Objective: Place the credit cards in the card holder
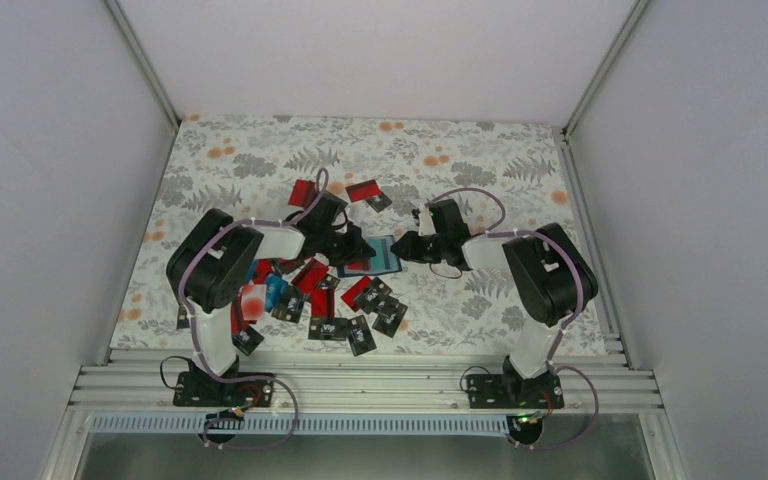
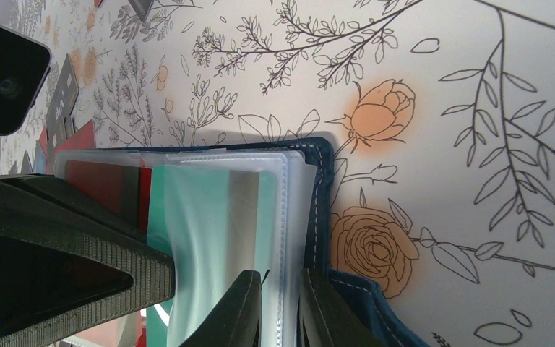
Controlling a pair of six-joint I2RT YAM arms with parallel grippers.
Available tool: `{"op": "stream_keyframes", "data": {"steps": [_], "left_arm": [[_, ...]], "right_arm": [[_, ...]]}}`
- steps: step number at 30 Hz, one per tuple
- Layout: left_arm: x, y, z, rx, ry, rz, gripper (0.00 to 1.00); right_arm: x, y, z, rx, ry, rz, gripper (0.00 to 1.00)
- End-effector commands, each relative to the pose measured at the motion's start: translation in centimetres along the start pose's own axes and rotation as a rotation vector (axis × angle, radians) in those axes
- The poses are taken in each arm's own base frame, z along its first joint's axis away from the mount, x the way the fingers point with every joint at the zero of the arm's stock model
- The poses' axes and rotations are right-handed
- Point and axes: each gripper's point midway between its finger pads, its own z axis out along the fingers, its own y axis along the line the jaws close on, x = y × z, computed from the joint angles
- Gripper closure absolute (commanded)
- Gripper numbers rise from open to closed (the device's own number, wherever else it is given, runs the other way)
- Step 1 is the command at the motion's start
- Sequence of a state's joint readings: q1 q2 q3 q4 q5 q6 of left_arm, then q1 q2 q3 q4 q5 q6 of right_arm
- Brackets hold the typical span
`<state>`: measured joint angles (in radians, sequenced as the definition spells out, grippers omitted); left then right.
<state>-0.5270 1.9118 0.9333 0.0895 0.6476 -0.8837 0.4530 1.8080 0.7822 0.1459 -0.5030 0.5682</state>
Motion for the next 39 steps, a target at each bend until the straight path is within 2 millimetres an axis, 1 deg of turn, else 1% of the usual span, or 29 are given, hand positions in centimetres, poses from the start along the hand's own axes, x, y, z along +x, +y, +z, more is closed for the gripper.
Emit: {"op": "stream_keyframes", "data": {"steps": [1,6,9,14,17,25,33,35,39], "left_arm": [[1.0,1.9,1.3,-0.079,0.024,-0.025,0.98],[0.9,1.8,1.0,-0.079,-0.002,-0.025,0.97],[0.7,1.8,1.1,-0.088,-0.003,-0.015,0.91],[0.7,1.7,1.4,-0.103,0.004,-0.006,0.89],[0.8,1.5,1.3,-0.112,0.005,-0.001,0.87],[0.5,0.5,0.1,-0.161,-0.018,0.035,0.71],[0.2,-0.6,-1.7,-0.198,-0.053,0.066,0.46],[0.2,-0.9,-2.0,-0.198,-0.056,0.073,0.41],[0.1,-1.2,-2.6,-0.212,-0.068,0.092,0.38]], "right_arm": [[9.0,-4.9,0.1,0.159,0.275,0.157,0.83],[9.0,-4.4,0.1,0.130,0.278,0.154,0.82],[8.8,-4.0,0.0,0.117,0.276,0.149,0.82],[8.6,-3.7,-0.2,0.106,0.271,0.141,0.81],[8.5,-3.6,-0.2,0.105,0.267,0.139,0.81],[7.7,-3.5,-0.6,0.124,0.247,0.116,0.81],[6.9,-2.9,-0.8,0.121,0.233,0.101,0.81],[6.5,-2.7,-0.9,0.118,0.228,0.092,0.81],[5.9,-2.1,-1.1,0.103,0.218,0.074,0.81]]}}
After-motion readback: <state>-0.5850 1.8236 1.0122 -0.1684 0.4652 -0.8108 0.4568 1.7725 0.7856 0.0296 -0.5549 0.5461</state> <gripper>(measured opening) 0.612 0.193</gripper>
